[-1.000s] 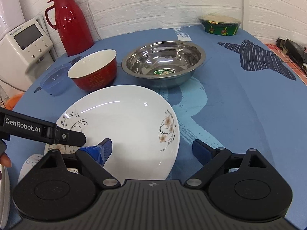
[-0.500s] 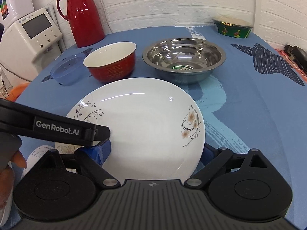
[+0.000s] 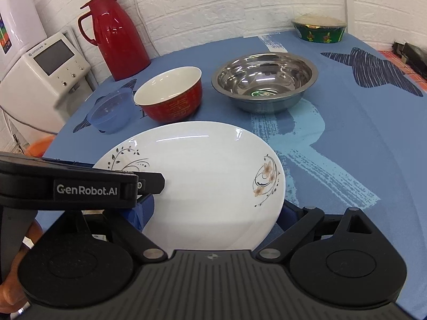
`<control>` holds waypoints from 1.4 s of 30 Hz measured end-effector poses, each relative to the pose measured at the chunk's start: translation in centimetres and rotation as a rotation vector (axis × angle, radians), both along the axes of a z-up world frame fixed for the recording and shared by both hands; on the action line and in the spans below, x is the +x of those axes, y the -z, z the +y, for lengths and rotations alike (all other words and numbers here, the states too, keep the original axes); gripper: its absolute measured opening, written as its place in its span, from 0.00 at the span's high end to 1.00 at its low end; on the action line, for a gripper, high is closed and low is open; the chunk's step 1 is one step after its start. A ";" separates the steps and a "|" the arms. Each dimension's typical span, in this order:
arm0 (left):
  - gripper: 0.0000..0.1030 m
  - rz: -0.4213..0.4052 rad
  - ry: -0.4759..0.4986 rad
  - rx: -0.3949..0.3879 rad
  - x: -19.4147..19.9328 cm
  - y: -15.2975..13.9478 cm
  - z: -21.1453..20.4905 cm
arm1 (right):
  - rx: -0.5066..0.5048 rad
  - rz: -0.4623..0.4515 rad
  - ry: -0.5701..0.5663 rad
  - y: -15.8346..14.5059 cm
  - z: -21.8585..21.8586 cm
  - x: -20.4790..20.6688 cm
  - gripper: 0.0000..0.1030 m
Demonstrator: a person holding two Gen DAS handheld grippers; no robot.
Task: Organize plates and bowls
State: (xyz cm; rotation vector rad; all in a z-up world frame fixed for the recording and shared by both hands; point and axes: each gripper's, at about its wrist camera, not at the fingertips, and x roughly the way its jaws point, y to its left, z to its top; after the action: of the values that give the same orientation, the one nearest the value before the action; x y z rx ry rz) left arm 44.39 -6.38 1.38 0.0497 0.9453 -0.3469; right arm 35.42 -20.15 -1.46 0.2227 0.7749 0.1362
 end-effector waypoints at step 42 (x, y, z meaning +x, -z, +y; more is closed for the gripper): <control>0.49 -0.151 -0.300 -0.155 -19.8 0.0 22.9 | -0.034 -0.109 -0.264 -1.1 19.5 -13.1 0.20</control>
State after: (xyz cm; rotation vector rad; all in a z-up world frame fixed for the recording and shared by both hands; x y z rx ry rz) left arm 24.63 16.57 1.41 -0.2038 0.7600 -0.1356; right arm 22.31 -0.64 -0.33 0.0791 0.6950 0.3813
